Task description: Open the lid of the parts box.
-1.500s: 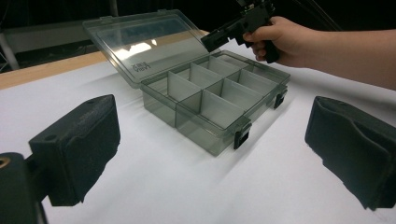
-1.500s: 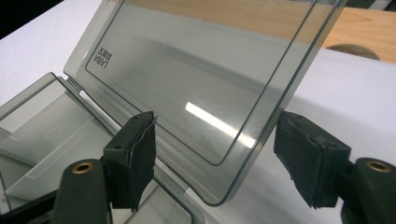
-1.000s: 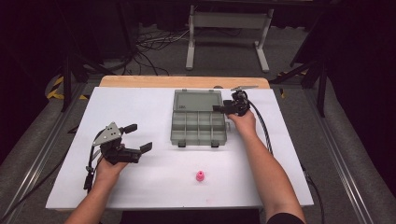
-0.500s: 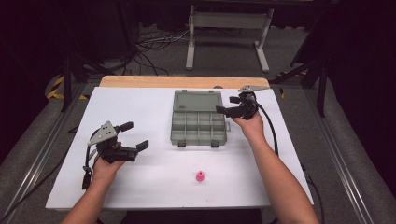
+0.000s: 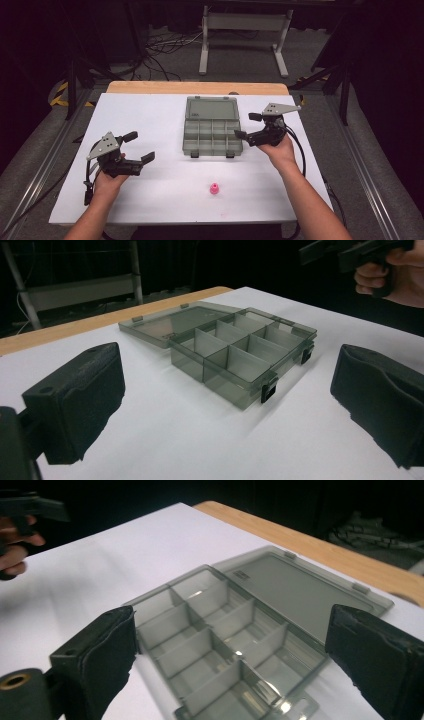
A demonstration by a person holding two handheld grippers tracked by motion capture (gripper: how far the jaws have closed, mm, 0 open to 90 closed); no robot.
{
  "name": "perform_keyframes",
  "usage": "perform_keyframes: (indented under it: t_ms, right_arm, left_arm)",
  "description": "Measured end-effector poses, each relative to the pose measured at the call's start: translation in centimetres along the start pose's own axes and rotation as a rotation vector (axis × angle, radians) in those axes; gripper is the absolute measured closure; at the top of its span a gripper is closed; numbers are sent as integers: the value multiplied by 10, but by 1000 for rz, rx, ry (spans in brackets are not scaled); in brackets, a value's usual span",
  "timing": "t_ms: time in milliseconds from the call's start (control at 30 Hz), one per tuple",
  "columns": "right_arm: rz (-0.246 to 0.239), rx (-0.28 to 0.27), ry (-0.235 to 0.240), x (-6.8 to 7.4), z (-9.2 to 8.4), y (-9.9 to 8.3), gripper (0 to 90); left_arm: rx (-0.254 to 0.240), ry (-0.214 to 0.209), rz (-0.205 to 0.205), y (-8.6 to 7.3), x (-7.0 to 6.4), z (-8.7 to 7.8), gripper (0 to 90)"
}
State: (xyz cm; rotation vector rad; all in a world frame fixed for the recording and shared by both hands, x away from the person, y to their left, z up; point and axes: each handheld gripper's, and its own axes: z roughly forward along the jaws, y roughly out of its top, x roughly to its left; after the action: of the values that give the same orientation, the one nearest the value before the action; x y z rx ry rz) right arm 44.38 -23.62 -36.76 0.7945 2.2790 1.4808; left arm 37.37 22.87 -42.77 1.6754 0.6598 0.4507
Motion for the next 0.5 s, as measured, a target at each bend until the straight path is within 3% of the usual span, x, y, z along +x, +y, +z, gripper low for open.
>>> perform_keyframes:
  t_ms: [200,500]
  right_arm:
    - [-72,10,34,29,-9,-4,69]
    - [-102,11,101,57,-14,-15,68]
  left_arm:
    - [-32,7,-32,-1,8,-5,20]
    - [-32,-2,-29,0,4,-4,19]
